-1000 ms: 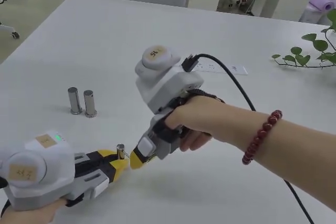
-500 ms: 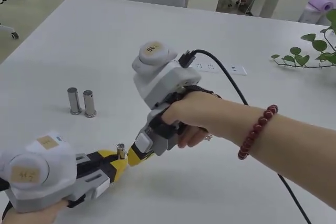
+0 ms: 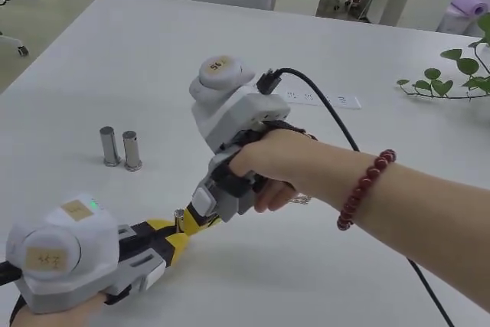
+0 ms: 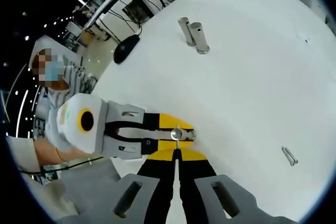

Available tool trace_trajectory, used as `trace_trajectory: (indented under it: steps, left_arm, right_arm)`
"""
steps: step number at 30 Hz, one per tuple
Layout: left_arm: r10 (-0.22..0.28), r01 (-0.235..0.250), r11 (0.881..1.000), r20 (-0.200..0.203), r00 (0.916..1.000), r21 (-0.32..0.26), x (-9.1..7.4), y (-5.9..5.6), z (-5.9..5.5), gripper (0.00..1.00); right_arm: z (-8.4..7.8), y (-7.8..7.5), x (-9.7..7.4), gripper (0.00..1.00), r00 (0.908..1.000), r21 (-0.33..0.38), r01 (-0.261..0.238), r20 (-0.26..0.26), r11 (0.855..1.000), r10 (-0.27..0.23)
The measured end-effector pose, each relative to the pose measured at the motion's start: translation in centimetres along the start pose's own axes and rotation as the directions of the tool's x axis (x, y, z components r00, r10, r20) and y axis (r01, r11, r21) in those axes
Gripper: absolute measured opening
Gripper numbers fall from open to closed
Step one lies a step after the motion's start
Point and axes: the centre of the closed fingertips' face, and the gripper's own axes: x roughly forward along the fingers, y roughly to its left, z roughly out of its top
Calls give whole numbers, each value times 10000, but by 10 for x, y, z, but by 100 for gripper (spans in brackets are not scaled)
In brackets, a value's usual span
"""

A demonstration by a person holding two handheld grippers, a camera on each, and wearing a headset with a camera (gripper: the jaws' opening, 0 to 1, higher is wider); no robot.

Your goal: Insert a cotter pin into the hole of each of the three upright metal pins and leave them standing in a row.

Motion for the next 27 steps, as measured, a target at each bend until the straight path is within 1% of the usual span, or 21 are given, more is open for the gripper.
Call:
trace_trajectory:
  steps: [5,10,16,19,21,23,27]
  left_arm:
    - [-11,11,10000,-4,10000,75,0,-1,0,7]
    - [40,-40,9999,3,10000,142,0,-3,0,7]
    - [97,-98,9999,24,9999,86,0,-2,0,7]
    - [142,-143,9999,44,9999,23,0,-1,0,7]
    - [161,-160,9998,75,9998,-116,0,-1,0,7]
    - [174,-174,9998,54,9998,-7,0,0,0,7]
    - [204,-204,9998,68,9998,-48,0,0,0,7]
  right_arm:
    - [1,0,0,2,10000,-63,-1,60,10000,1]
    - [2,0,1,3,9997,-289,78,226,9996,-72]
    - [2,0,1,3,9994,-476,56,334,9988,-40]
    - [2,2,0,4,9987,-564,0,501,9984,28]
    - [4,2,0,5,9979,-448,-123,629,9989,151]
    - [3,2,0,5,9977,-257,-152,663,9996,169]
    - [4,3,-1,8,9965,-196,-247,796,9995,262]
